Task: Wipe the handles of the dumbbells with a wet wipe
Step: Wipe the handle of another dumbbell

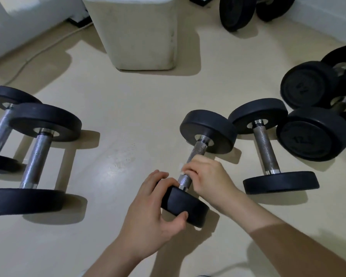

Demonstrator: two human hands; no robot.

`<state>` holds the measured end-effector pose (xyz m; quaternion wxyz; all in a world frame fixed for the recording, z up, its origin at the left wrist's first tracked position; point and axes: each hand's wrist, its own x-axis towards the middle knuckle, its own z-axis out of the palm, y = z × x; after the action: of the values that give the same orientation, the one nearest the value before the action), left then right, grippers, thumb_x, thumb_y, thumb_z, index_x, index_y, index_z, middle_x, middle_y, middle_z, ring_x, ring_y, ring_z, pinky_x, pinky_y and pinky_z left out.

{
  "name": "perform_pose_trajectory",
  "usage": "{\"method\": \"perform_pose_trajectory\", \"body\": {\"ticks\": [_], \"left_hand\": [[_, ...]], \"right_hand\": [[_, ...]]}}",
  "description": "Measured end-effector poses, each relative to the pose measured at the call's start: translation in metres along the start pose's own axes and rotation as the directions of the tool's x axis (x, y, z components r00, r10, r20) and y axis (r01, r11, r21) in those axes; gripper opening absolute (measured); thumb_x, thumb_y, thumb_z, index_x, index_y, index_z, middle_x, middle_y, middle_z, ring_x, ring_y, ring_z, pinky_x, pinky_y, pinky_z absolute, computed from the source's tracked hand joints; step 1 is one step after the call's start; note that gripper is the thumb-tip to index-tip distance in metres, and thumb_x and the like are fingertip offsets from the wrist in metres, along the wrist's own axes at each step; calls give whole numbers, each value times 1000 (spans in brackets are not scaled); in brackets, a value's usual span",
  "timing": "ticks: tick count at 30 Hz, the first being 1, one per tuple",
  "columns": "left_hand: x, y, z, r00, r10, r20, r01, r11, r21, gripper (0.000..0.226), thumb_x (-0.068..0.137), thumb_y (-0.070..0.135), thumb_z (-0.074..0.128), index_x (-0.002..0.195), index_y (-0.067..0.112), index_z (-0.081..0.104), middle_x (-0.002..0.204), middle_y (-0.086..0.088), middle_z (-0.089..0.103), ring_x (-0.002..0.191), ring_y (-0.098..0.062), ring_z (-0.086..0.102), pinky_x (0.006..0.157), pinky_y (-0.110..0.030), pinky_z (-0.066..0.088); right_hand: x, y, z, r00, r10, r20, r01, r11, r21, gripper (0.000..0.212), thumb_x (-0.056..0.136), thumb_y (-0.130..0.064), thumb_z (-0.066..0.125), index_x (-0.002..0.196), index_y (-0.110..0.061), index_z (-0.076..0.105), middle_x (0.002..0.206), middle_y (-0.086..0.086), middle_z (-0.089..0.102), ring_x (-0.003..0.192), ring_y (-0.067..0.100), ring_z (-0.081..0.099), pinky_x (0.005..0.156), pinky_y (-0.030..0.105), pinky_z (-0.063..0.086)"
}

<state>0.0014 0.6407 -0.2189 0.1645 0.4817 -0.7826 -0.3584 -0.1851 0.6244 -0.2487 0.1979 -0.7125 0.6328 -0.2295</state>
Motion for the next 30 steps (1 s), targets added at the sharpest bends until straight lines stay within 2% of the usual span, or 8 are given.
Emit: {"method": "perform_pose_trajectory", "body": {"ticks": [3,5,9,12,17,22,28,30], "left_hand": [[3,-2,-4,999,-32,22,33,998,-50,46,61,46,64,104,46,48,126,29,37,128,3,35,90,-3,30],[3,-2,-7,998,-54,40,58,994,-95,44,61,44,64,103,45,49,126,32,36,129,5,33,90,-2,29],[4,-1,-10,994,-95,46,102,981,-167,44,61,39,64,103,44,51,126,39,32,128,10,31,88,2,25],[5,-2,-12,992,-109,65,118,981,-153,47,64,36,64,108,47,51,133,35,31,131,13,24,92,4,21],[5,7,-9,998,-26,59,28,999,-34,47,67,38,52,113,44,54,132,21,38,124,0,37,99,-16,31],[15,10,-11,1000,1,14,-2,999,40,38,69,38,45,100,33,67,107,25,54,110,1,43,93,-15,36],[15,5,-7,999,33,1,-33,999,38,29,74,36,50,98,31,65,103,20,55,106,-5,47,90,-25,41],[14,3,-5,999,36,-6,-35,999,32,25,78,42,52,98,33,64,105,20,53,108,-5,46,89,-26,42]], "right_hand": [[33,25,-9,965,36,-259,-62,994,-90,19,80,-10,52,71,-8,69,72,8,61,69,22,59,57,34,52],[26,17,2,971,113,-209,-124,991,-44,16,81,-5,54,74,-6,68,75,10,61,69,27,60,60,37,53],[10,9,5,1000,-17,-22,17,1000,-13,16,76,3,61,81,-9,70,79,7,61,68,27,62,61,35,53],[36,23,-5,956,14,-295,-26,999,-36,14,74,6,59,73,-4,68,72,9,59,71,20,59,69,22,47],[2,5,12,990,-49,-135,59,996,69,16,79,-2,57,84,-9,71,81,4,61,71,17,60,64,32,52],[25,16,7,929,104,-354,-81,994,79,26,88,-14,49,87,-4,73,84,10,54,74,24,55,72,27,48],[9,12,-3,998,62,-23,-61,997,57,26,90,-18,59,115,-13,66,102,-4,50,83,12,57,76,27,51],[19,20,-5,997,49,-65,-45,997,65,21,84,-15,69,105,-11,71,95,0,56,79,10,56,76,23,49]]}}
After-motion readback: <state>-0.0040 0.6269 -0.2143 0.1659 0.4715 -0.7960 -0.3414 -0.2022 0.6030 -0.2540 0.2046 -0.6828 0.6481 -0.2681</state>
